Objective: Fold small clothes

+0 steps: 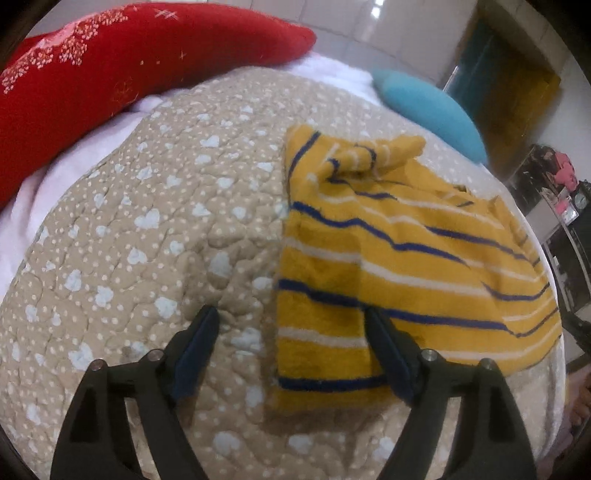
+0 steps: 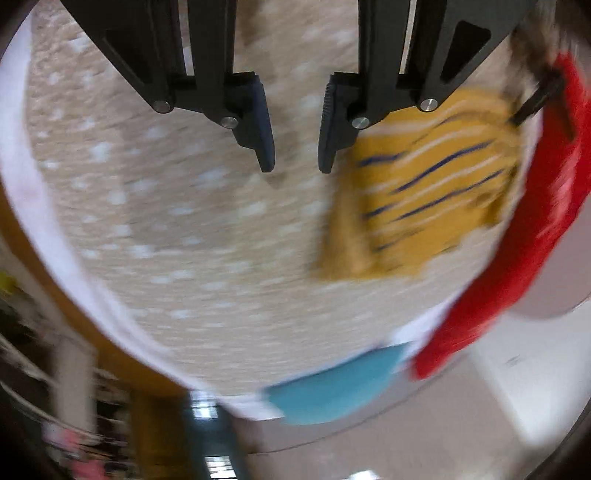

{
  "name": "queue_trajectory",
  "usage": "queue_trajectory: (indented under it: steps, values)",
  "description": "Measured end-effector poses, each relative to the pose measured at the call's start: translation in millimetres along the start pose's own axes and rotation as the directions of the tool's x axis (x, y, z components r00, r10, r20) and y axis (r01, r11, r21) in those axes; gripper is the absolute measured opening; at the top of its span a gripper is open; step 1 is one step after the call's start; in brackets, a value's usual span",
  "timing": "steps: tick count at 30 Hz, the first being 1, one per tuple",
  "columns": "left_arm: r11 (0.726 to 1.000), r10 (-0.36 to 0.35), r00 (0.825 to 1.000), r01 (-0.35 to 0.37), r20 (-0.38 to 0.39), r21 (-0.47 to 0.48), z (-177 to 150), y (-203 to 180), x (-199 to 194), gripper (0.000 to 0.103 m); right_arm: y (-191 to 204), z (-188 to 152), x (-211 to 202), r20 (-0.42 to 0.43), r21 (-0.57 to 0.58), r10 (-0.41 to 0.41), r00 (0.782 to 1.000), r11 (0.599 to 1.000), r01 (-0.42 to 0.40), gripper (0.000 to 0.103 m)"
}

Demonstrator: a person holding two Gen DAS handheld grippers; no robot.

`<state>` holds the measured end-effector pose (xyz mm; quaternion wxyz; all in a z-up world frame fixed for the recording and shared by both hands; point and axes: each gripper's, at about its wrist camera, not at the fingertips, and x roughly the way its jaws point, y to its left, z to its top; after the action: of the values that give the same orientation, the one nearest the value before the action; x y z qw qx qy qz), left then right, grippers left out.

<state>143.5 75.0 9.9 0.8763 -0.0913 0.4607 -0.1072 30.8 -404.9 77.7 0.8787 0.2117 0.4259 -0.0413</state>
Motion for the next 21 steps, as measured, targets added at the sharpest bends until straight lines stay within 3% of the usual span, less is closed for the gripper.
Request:
queue_trajectory:
  steps: [2,3,4,5,6,9,11,12,13,16,18,21]
  values:
    - [1.0,-0.005,1.0,0.005,0.014,0.014,-4,-2,-1,0.086,21,-10,7,-0.032,-0.058,0.071,0.997,0.996,-0.073,0.049]
    - [1.0,-0.016,1.0,0.016,0.022,0.01,-6,-1,-3,0.086,31,-17,14,-0.049,-0.085,0.071,0.996,0.994,-0.075,0.05]
    - [0.999,-0.034,0.999,0.035,0.031,-0.001,-7,2,-4,0.086,38,-22,24,-0.069,-0.111,0.052,0.996,0.992,-0.06,0.045]
    - [0.998,-0.056,0.998,0.057,0.038,-0.016,-10,5,-6,0.086,45,-28,37,-0.117,-0.15,0.033,0.993,0.987,-0.05,0.015]
    - [0.996,-0.08,0.996,0.082,0.043,-0.036,-7,10,-8,0.086,48,-32,41,-0.14,-0.168,0.031,0.99,0.984,-0.055,0.011]
    - [0.984,-0.149,0.987,0.154,0.065,-0.089,-11,24,-11,0.086,32,-26,45,-0.122,-0.157,-0.12,0.985,0.982,0.101,0.013]
    - [0.979,-0.169,0.982,0.177,0.08,-0.101,-11,25,-11,0.086,20,-14,34,-0.067,-0.126,-0.282,0.957,0.954,0.272,0.015]
    - [0.976,-0.18,0.98,0.189,0.089,-0.106,-12,27,-12,0.086,23,-9,24,-0.017,-0.132,-0.324,0.946,0.938,0.32,0.015]
    - [0.973,-0.192,0.977,0.203,0.098,-0.113,-11,27,-12,0.086,28,-3,14,0.019,-0.136,-0.304,0.952,0.943,0.304,0.015]
    - [0.96,-0.23,0.966,0.245,0.117,-0.137,-12,34,-15,0.086,62,16,8,0.05,-0.145,-0.14,0.989,0.979,0.146,0.015]
    - [0.951,-0.251,0.96,0.268,0.124,-0.153,-12,38,-16,0.086,91,30,30,0.013,-0.162,-0.081,0.997,0.983,0.082,0.016]
    - [0.952,-0.248,0.959,0.267,0.136,-0.148,-13,37,-22,0.086,124,57,89,-0.053,-0.169,-0.06,0.997,0.984,0.05,0.016]
